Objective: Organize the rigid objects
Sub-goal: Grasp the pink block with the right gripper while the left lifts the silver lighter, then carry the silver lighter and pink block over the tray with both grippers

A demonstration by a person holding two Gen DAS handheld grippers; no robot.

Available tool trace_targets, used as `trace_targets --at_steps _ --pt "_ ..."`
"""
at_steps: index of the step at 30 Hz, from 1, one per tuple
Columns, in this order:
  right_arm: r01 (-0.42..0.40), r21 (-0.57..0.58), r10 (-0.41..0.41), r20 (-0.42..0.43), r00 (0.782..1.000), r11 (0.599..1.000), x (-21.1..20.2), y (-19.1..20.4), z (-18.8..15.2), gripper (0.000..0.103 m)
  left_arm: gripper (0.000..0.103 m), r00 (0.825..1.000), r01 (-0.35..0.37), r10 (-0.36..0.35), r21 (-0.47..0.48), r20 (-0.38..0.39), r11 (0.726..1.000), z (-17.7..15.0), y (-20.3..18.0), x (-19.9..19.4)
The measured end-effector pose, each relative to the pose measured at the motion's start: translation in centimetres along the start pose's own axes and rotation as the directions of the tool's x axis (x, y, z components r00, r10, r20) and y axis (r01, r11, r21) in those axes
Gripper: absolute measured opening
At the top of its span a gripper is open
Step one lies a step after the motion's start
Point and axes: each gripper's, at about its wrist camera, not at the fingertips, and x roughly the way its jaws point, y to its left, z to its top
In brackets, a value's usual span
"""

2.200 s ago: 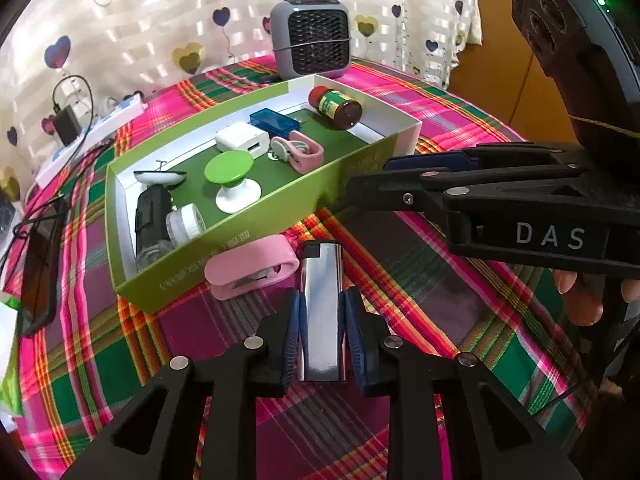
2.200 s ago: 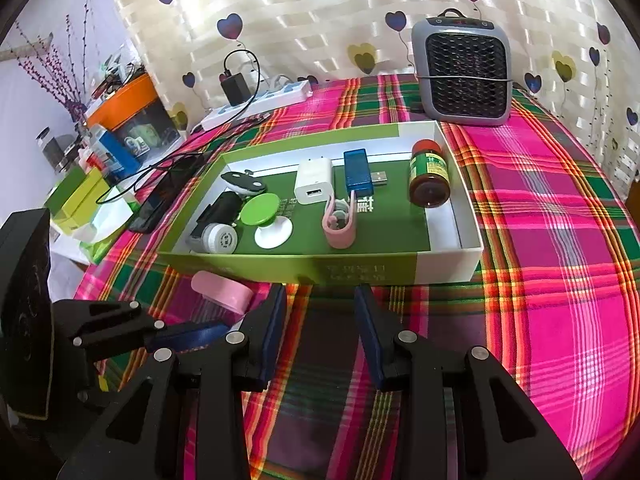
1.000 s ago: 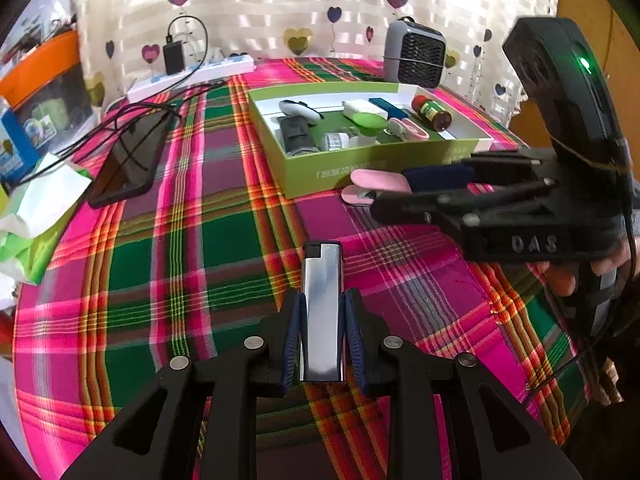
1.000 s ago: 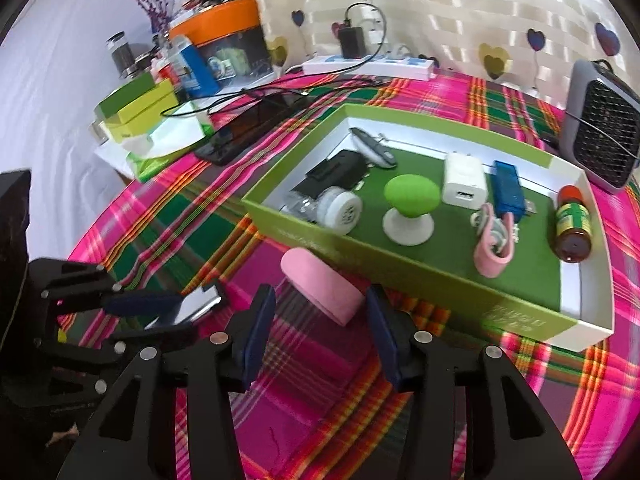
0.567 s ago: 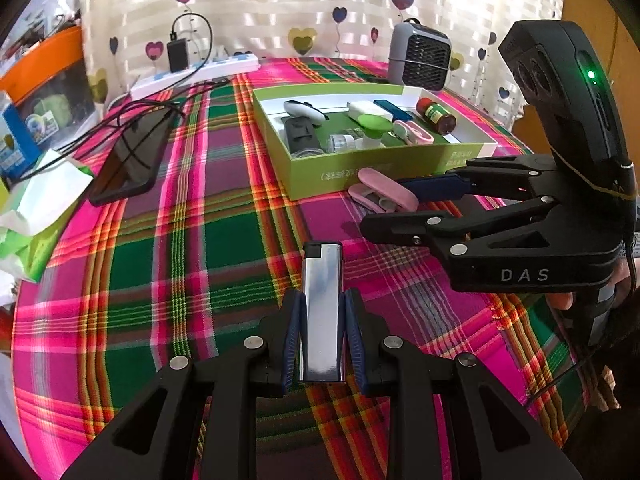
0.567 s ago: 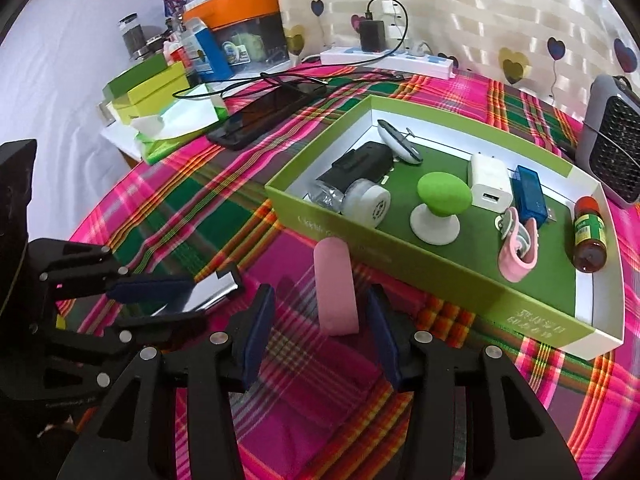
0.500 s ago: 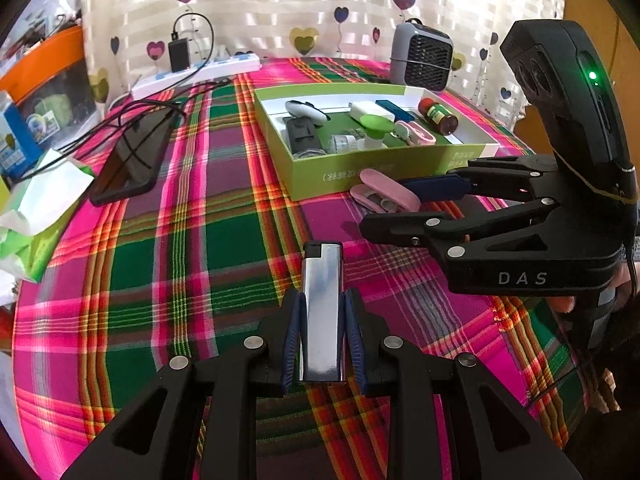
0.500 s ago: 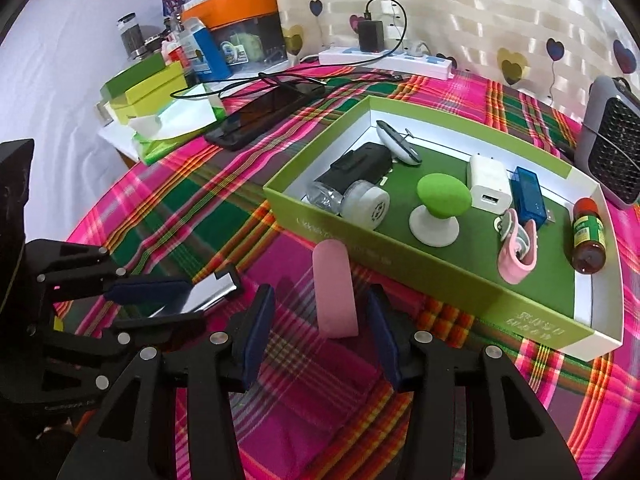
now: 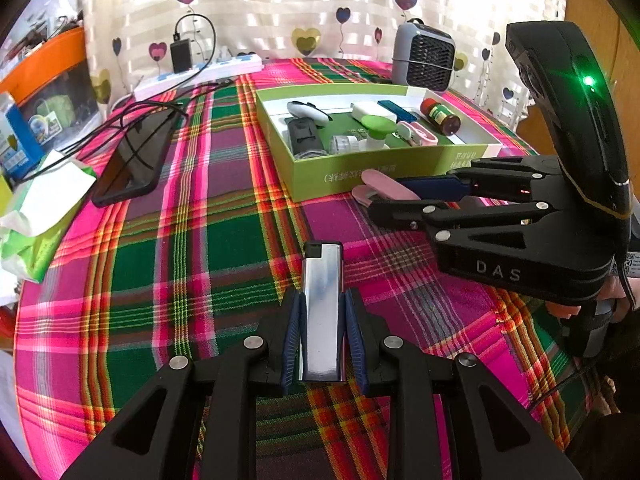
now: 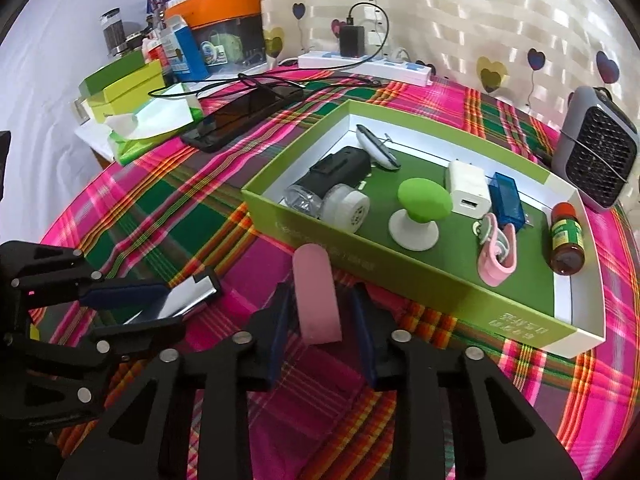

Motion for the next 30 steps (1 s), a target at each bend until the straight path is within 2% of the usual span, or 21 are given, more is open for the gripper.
trace_targets --at_steps 10,30 --pt "0.012 -0.004 -0.012 0.000 1.000 1.000 -0.10 0.00 -0.09 0.019 0.022 1.000 0.000 0.000 0.000 0.000 1.000 -0.02 -0.06 0.00" --pt "0.008 0.019 -0.008 0.002 1.000 1.000 -0.44 0.18 -0.49 0.019 0.022 1.000 -0.022 0.022 -0.020 0.001 1.000 0.13 0.39 -0.08"
